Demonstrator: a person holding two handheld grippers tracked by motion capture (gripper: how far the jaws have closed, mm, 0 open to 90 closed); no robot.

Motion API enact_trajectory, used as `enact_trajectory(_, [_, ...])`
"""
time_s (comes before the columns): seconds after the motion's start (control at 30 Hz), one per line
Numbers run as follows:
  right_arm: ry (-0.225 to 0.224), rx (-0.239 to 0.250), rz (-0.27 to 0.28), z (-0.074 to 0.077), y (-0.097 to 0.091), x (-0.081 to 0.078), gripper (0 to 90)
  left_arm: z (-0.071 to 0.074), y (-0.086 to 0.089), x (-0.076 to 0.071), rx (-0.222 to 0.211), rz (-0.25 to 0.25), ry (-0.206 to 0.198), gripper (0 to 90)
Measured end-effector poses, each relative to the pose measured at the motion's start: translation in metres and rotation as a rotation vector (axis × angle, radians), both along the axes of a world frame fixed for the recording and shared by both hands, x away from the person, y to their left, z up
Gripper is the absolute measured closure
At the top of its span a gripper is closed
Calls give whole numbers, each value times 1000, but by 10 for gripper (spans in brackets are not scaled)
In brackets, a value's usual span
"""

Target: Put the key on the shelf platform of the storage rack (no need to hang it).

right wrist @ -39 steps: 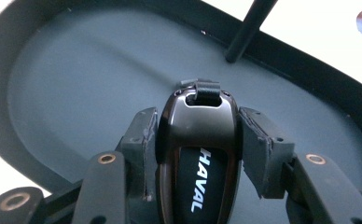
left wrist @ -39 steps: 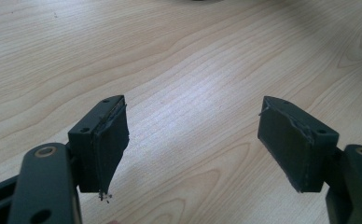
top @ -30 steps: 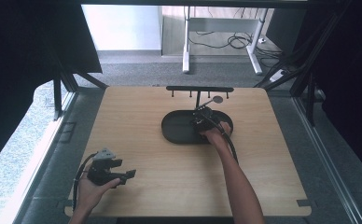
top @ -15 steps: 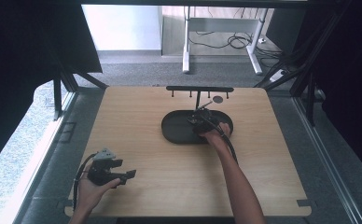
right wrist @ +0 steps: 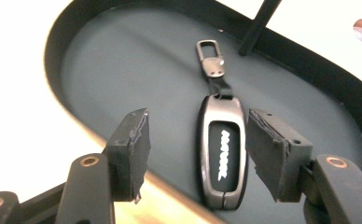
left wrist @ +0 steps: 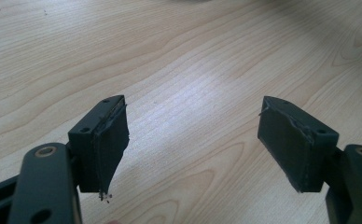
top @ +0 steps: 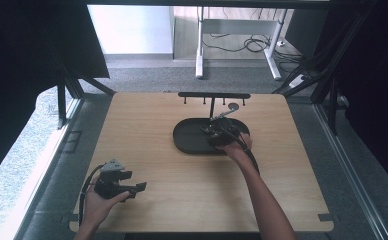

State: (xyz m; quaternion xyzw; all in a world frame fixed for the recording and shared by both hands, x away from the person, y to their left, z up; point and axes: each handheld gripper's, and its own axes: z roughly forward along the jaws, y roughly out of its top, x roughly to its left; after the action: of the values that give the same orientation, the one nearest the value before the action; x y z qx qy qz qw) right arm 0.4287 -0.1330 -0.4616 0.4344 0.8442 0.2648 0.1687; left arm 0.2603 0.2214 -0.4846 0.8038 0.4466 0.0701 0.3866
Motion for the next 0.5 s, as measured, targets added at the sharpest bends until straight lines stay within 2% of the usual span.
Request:
enact_trajectory(0.3, [4, 48, 62, 0, -18, -39, 373, 0, -2, 0, 9, -6, -2, 248])
enact_trajectory(0.5, [-12, 89, 89, -10, -31, -70, 364, -1, -3, -1, 11, -3, -2, 247])
